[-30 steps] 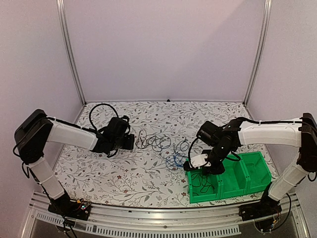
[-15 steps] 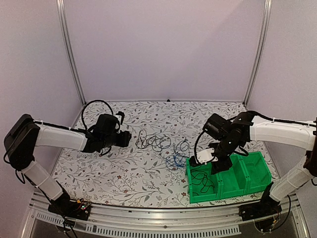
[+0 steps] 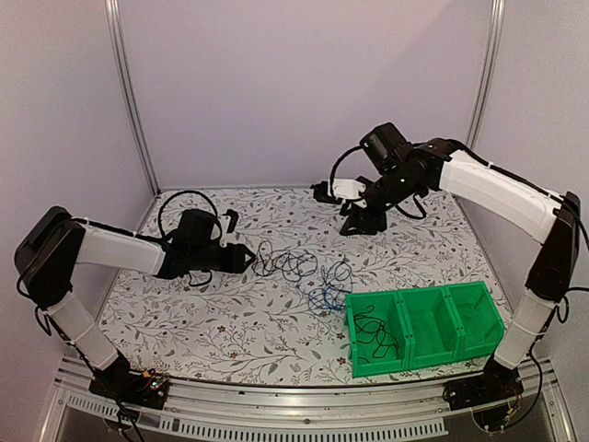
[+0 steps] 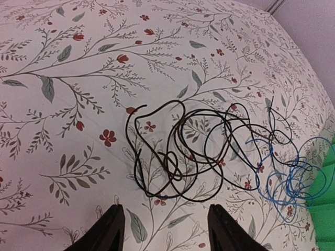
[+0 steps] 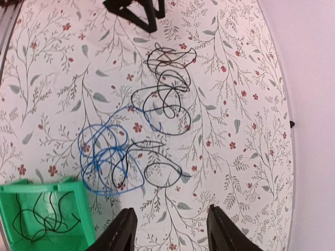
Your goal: Untangle the cables
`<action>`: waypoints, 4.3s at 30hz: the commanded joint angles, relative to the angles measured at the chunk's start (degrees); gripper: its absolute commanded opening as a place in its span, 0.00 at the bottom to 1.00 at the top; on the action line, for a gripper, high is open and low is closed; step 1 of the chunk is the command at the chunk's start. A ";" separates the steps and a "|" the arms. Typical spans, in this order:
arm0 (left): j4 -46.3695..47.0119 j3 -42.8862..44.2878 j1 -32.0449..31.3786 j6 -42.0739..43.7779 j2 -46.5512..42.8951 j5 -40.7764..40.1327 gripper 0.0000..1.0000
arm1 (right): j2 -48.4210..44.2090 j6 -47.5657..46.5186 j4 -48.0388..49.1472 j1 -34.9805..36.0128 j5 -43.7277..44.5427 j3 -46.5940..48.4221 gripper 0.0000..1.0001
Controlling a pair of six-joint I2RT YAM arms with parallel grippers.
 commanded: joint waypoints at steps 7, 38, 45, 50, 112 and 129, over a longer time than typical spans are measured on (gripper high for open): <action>0.89 -0.50 0.55 -8.30 -1.79 3.85 0.53 | 27.27 18.42 9.74 2.05 -10.56 15.12 0.57; 6.94 -1.80 -1.04 -11.41 2.10 6.36 0.53 | 36.84 18.57 18.07 5.46 1.43 16.56 0.04; 7.22 4.97 -1.13 -12.39 10.94 5.14 0.52 | 28.52 18.45 15.02 7.51 -5.93 17.20 0.00; 11.05 6.59 -1.19 -14.14 15.76 4.24 0.38 | 21.07 17.40 12.41 8.33 -16.45 18.33 0.00; -1.45 5.06 4.03 -7.62 5.93 -7.16 0.41 | -4.27 15.09 11.78 -15.48 -25.16 28.34 0.00; -10.37 7.36 3.96 -6.24 1.10 -12.63 0.43 | -21.06 16.54 10.47 -15.52 -35.26 10.56 0.00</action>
